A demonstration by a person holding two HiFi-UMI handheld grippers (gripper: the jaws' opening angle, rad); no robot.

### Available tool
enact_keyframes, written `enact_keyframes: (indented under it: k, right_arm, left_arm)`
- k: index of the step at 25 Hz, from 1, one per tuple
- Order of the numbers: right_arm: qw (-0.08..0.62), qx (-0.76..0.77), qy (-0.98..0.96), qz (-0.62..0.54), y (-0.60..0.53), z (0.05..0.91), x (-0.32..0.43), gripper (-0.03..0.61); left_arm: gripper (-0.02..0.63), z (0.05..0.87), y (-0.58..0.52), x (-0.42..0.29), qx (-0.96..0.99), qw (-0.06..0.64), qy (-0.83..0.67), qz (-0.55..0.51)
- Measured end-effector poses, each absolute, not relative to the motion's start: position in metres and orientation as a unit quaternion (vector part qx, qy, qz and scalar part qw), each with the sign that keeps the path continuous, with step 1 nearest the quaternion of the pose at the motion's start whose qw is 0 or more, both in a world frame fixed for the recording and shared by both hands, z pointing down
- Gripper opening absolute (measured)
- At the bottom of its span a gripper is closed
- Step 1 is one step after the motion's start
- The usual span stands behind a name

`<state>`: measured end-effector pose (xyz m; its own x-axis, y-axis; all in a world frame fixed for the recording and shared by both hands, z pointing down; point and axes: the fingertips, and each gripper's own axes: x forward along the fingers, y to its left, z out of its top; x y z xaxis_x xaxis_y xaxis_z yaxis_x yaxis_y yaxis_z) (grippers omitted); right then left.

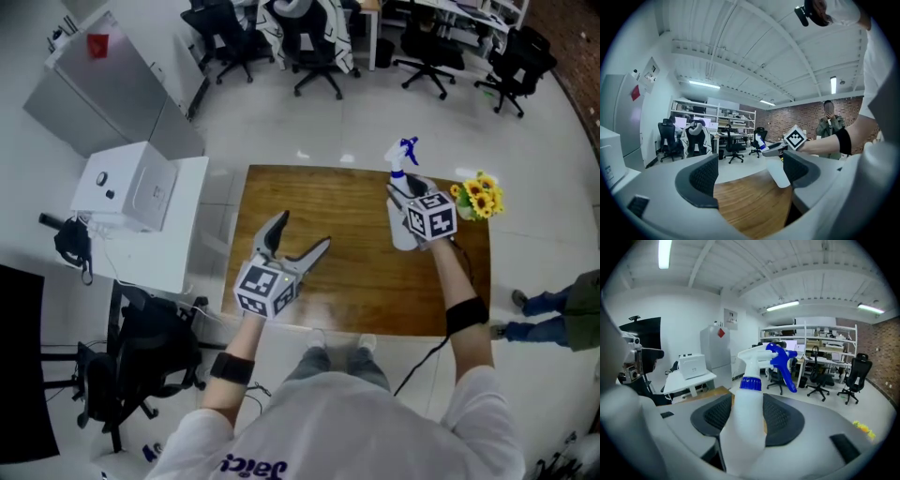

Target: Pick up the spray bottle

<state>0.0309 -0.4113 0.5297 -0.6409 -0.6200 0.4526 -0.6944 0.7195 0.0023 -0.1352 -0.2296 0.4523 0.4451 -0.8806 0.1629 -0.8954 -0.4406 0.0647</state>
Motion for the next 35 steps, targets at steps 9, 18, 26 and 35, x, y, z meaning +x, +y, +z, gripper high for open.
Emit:
enact_keyframes:
  k: [9,18,26,35]
  right_arm:
    - [0.09,0.426,-0.9,0.026,-0.342,0.429,0.062,0.213]
    - [0.048,0.5,-0.865,-0.013,-0.265,0.416,0.107,0.215]
    - [0.023,0.54,-0.841,-0.023,-0.206,0.437,0.149,0.215]
    - [-0.026,0.551,-0.833,-0.034,-0.161,0.438,0.159,0.215]
  left_arm:
    - [0.436,0.418,-0.213,-0.149,0.831,0.025,-0.555,0.033]
    - [0.436,0.404,-0.185,-0.15,0.822,0.0,-0.569,0.012]
    - [0.434,0.423,-0.163,-0.158,0.806,-0.02,-0.591,-0.003]
    - [0.435,0.437,-0.142,-0.146,0.798,0.005,-0.602,-0.015]
